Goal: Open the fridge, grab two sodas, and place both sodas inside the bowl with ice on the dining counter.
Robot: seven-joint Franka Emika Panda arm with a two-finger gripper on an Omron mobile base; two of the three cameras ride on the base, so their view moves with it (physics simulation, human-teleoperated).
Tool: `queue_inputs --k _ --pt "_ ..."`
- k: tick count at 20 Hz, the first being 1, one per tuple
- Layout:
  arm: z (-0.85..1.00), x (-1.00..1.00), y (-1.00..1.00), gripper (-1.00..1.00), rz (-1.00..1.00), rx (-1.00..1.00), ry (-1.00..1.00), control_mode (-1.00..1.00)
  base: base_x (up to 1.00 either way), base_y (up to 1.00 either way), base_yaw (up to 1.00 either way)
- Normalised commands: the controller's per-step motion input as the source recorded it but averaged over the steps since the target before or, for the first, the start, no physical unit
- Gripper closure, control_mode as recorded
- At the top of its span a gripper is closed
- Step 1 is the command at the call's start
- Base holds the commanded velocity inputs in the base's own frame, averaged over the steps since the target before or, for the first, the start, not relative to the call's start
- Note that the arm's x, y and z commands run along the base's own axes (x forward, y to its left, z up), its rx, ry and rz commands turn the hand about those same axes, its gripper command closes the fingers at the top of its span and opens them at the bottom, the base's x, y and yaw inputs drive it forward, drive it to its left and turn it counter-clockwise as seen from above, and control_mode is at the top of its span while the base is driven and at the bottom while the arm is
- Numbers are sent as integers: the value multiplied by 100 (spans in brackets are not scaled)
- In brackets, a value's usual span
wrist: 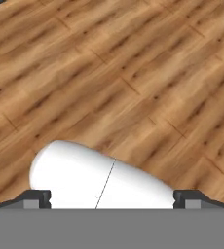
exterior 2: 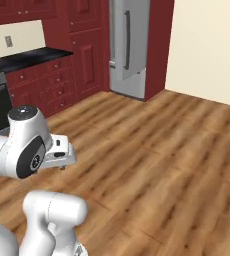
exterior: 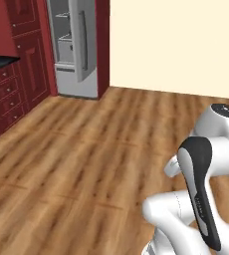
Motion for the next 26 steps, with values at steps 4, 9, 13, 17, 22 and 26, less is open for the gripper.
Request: queue_inputs --k 4,9,13,17,22,26 --pt "0 0 0 -100 0 0 0 100 100 63 1" --pt "0 0 0 -100 0 0 0 100 100 56 0" --pt "0 0 0 -100 0 0 0 100 100 46 0" --pt "0 0 0 -100 0 0 0 100 100 42 0" --pt "0 0 0 -100 0 0 0 100 100 25 0" --pt "0 0 0 -100 0 0 0 100 100 9 0"
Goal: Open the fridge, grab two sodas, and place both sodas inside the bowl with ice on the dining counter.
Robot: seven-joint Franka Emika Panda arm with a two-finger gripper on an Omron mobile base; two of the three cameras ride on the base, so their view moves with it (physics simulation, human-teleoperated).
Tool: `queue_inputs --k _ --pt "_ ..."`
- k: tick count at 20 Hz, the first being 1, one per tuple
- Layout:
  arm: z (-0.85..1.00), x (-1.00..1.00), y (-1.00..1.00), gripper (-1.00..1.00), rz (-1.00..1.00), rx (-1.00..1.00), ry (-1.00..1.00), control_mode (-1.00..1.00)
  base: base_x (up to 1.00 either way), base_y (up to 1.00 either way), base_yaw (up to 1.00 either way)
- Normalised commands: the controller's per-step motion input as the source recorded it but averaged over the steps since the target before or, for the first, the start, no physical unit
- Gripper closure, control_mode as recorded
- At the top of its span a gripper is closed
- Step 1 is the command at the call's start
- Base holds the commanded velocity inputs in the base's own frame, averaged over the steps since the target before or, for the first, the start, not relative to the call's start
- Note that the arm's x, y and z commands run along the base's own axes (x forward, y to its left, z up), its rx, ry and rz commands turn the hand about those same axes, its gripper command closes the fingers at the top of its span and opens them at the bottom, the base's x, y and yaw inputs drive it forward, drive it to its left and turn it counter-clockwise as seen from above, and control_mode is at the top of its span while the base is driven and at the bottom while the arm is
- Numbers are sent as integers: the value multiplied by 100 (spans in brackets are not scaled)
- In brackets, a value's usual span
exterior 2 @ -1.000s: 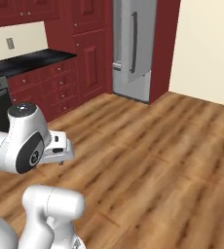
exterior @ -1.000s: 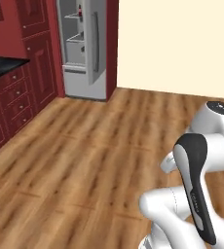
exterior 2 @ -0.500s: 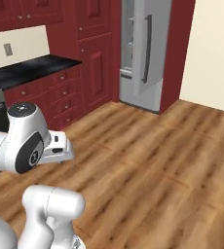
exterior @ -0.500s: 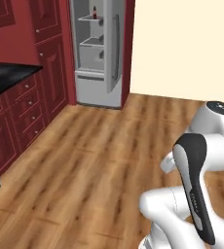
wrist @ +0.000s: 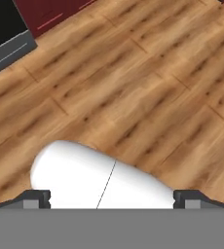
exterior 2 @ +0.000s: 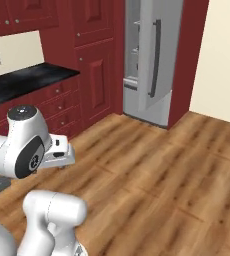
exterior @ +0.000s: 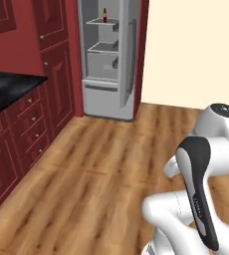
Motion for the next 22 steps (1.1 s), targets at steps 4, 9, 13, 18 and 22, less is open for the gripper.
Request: queue_inputs --k 4,9,13,18,22 --pt "0 0 0 -100 0 0 0 100 100 18 -2" --pt "0 0 0 -100 0 0 0 100 100 31 -9" --pt "0 0 0 -100 0 0 0 100 99 44 -18" --pt "0 0 0 -100 0 0 0 100 92 50 -23" --pt "0 0 0 -100 0 0 0 100 91 51 -22"
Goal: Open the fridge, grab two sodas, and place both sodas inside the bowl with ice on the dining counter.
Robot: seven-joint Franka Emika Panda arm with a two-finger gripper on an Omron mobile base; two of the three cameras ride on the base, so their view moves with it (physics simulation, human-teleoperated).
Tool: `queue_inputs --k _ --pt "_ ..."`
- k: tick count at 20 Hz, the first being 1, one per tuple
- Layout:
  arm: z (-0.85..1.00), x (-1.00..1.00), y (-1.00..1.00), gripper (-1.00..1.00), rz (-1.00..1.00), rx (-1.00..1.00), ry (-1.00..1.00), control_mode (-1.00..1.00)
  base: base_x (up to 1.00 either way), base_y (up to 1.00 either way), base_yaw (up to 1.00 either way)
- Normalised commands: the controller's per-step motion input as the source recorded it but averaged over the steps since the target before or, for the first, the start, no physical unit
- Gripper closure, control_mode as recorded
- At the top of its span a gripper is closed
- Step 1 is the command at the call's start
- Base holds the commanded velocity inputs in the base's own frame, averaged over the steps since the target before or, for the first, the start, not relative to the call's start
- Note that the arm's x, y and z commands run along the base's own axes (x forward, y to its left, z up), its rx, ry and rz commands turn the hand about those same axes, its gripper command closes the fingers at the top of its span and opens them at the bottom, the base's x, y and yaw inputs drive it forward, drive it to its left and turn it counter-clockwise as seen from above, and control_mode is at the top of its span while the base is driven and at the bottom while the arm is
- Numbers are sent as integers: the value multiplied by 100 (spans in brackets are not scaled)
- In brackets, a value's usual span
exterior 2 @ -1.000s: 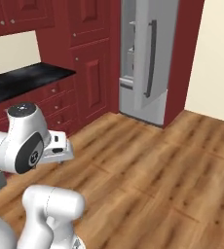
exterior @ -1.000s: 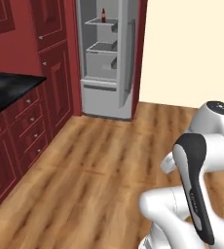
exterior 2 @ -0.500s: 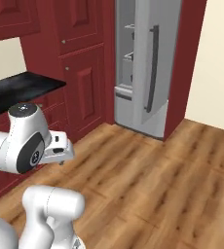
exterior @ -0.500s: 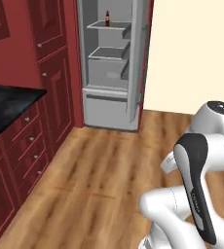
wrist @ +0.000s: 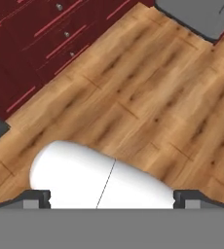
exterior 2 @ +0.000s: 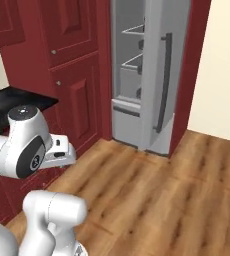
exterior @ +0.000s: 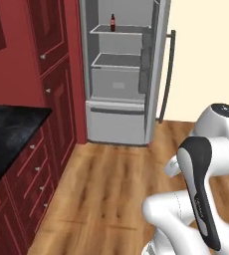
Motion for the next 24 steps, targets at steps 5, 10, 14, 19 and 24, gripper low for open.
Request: queue_inputs --k 5,10,14,19,24 --pt "0 0 0 -100 0 0 0 100 96 40 -20" --pt "0 0 0 -100 0 0 0 100 93 36 -20" --pt "0 0 0 -100 0 0 0 100 85 28 -22" --pt "0 0 0 -100 0 0 0 100 83 26 -23" --pt "0 0 0 -100 0 0 0 100 78 35 -23"
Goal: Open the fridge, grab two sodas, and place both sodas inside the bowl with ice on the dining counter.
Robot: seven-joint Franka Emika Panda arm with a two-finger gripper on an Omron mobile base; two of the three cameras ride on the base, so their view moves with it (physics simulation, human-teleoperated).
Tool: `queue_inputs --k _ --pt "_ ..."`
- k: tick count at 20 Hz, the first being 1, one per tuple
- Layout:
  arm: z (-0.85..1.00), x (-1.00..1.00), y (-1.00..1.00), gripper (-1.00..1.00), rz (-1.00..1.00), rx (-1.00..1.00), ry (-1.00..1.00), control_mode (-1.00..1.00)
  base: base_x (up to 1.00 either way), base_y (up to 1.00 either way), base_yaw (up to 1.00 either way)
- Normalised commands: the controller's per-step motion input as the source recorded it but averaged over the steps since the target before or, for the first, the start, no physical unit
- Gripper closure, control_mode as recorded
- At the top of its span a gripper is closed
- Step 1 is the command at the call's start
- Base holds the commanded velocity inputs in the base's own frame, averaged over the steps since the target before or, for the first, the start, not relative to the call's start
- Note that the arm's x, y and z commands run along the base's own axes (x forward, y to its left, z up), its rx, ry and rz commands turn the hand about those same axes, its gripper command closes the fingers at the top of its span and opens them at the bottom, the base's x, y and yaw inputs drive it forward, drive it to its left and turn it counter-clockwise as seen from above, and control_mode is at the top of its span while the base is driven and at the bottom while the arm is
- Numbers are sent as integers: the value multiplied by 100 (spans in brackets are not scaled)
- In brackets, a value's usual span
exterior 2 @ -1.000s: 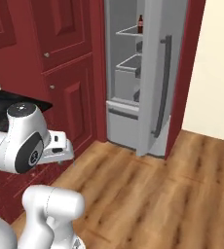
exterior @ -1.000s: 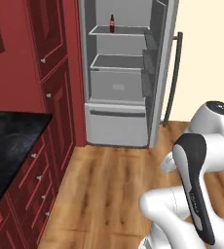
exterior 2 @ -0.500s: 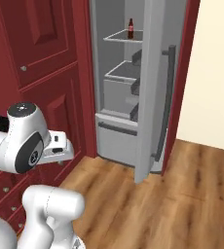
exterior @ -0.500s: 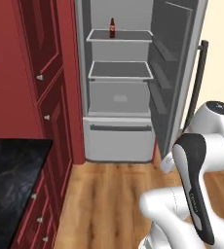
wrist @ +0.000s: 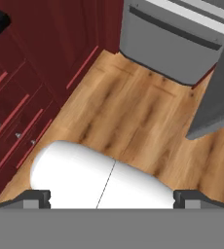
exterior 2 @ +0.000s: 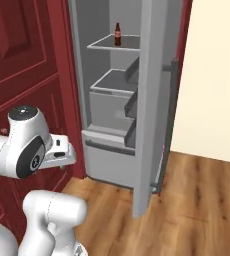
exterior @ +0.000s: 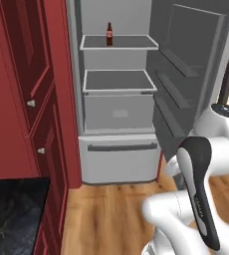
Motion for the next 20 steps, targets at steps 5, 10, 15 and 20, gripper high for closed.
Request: queue_inputs --k 5,10,15,20 --pt "0 0 0 -100 0 0 0 100 80 29 -21" --pt "0 0 0 -100 0 0 0 100 81 28 -21" --pt "0 0 0 -100 0 0 0 100 79 33 -20" --pt "0 0 0 -100 0 0 0 100 78 31 -19"
